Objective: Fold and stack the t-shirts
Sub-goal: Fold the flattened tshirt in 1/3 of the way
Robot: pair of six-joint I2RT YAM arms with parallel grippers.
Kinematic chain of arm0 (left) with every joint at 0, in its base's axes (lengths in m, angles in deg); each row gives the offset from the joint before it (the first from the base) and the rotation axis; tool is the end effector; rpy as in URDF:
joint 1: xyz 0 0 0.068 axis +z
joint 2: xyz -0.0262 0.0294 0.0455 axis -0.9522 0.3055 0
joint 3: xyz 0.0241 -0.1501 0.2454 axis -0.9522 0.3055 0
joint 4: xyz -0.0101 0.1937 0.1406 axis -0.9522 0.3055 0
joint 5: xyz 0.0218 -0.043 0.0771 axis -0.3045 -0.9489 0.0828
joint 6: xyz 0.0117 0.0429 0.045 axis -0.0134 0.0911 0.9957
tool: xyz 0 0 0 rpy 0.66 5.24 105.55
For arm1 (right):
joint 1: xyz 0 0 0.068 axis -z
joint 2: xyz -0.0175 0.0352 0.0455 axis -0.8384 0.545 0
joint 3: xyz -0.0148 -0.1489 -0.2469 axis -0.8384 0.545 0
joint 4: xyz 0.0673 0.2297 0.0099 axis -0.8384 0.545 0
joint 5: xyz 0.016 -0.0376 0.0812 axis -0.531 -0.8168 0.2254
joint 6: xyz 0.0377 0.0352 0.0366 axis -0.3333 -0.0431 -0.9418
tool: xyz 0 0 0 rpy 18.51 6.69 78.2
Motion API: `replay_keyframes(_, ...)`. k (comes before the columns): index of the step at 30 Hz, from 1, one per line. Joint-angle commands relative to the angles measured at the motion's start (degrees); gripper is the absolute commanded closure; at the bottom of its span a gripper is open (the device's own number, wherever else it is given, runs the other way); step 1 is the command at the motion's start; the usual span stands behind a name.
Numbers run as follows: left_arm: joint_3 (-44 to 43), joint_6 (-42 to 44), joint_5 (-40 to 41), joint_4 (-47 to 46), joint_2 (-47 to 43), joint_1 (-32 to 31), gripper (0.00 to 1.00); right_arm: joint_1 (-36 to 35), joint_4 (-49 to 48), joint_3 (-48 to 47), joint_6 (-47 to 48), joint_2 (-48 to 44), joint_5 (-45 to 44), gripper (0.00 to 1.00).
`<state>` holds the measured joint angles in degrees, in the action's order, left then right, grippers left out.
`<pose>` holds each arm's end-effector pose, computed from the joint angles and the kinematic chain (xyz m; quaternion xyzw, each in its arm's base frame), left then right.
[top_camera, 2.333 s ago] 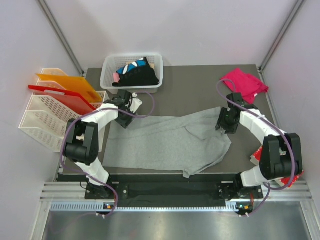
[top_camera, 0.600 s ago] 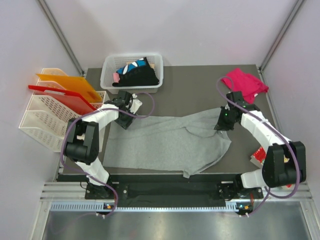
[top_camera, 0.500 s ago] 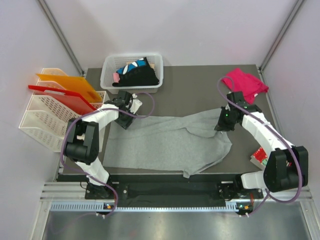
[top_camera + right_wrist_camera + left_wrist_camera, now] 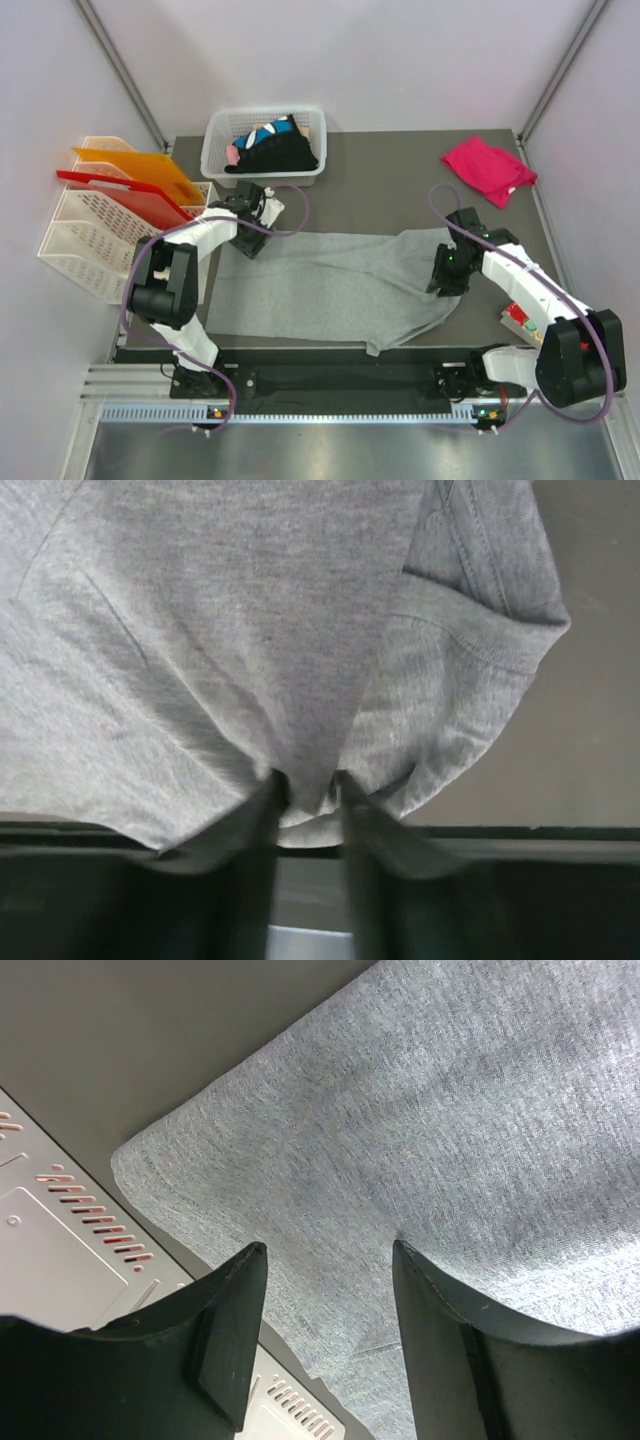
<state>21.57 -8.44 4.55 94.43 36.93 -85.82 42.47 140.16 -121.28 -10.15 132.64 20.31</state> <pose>0.3125 -0.0697 0.1969 0.3109 0.9287 0.0773 0.1866 0.1806 0.0515 0.2252 0.1441 0.9793 0.0965 0.1047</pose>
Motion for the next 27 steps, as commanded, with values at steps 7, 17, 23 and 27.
replay_keyframes(7,-1.8,-1.3,-1.1,2.0,-0.8,-0.2,0.41,-1.1,2.9,-9.3,0.5,3.2,-1.5,0.36)
replay_keyframes(17,-0.9,-0.6,-0.2,1.8,-1.5,-0.2,0.42,-0.4,-1.5,-33.0,3.9,27.9,-5.1,0.37)
replay_keyframes(23,0.4,0.8,0.9,1.5,-3.2,-0.1,0.41,1.1,-3.4,-37.1,4.0,39.0,-5.1,0.4)
replay_keyframes(27,1.6,2.0,1.3,0.7,-3.5,0.9,0.41,3.2,-3.7,-35.5,3.7,41.2,-5.3,0.41)
